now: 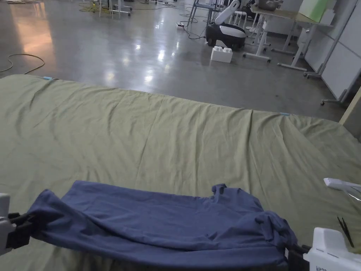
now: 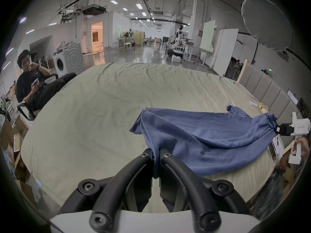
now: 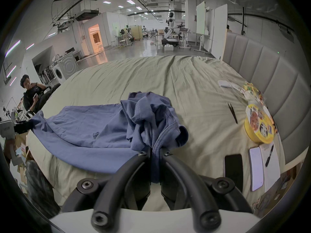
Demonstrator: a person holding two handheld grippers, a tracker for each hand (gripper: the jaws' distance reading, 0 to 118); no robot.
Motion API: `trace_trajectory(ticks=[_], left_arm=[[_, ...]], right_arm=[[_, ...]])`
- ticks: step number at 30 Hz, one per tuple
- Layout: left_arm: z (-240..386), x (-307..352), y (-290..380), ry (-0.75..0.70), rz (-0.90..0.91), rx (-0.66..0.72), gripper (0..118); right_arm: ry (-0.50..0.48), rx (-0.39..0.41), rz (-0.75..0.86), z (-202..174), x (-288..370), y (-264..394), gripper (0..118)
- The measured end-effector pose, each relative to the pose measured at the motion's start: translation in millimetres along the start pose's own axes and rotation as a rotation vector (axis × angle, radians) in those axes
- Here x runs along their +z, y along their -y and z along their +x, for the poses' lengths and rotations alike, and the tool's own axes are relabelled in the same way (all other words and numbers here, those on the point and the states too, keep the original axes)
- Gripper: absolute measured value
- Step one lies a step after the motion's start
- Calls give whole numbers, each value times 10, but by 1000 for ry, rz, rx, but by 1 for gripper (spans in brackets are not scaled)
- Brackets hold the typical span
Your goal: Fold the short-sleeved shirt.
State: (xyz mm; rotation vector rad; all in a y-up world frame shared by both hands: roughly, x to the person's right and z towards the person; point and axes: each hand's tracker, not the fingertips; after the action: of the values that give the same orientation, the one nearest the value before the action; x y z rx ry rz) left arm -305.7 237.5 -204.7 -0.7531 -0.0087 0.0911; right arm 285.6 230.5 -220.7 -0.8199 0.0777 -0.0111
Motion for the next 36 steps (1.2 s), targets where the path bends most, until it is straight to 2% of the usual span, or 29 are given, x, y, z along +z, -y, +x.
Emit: trace_trajectory(ticks=[6,11,17,18,20,22,24,27,28,30,33,35,36], left_arm=[[-133,-14,517,-13,-154,-8,7],[-53,-303,865,-56,-265,-67,7],[68,-520,862,-92,-299,-164,7],[60,-553,860,-94,-302,-169,7],[55,-563,853,-98,-301,-168,9],[49,-547,855,-102,-290,-162,22],[36,-482,806,-125,-245,-148,25],[30,-335,704,-109,-113,-97,54],[42,-290,646,-101,-70,-84,57],[146,-166,527,-93,16,-69,57],[317,-36,352,-97,164,-81,57],[442,39,248,-110,265,-90,57],[510,70,196,-118,308,-97,56]], right_arm=[[5,-26,-93,36,56,537,9],[53,3,-201,-3,-221,978,9],[70,-20,-230,-22,-417,1156,12],[79,-14,-228,-41,-415,1133,16],[96,-2,-224,-74,-381,1079,38],[125,13,-192,-104,-308,1011,52],[147,22,-144,-144,-176,912,54],[148,41,25,-254,48,702,64],[149,40,77,-293,112,635,68],[154,39,176,-398,215,489,75],[139,46,363,-600,317,299,75],[132,54,436,-747,350,193,71],[124,49,483,-826,354,155,64]])
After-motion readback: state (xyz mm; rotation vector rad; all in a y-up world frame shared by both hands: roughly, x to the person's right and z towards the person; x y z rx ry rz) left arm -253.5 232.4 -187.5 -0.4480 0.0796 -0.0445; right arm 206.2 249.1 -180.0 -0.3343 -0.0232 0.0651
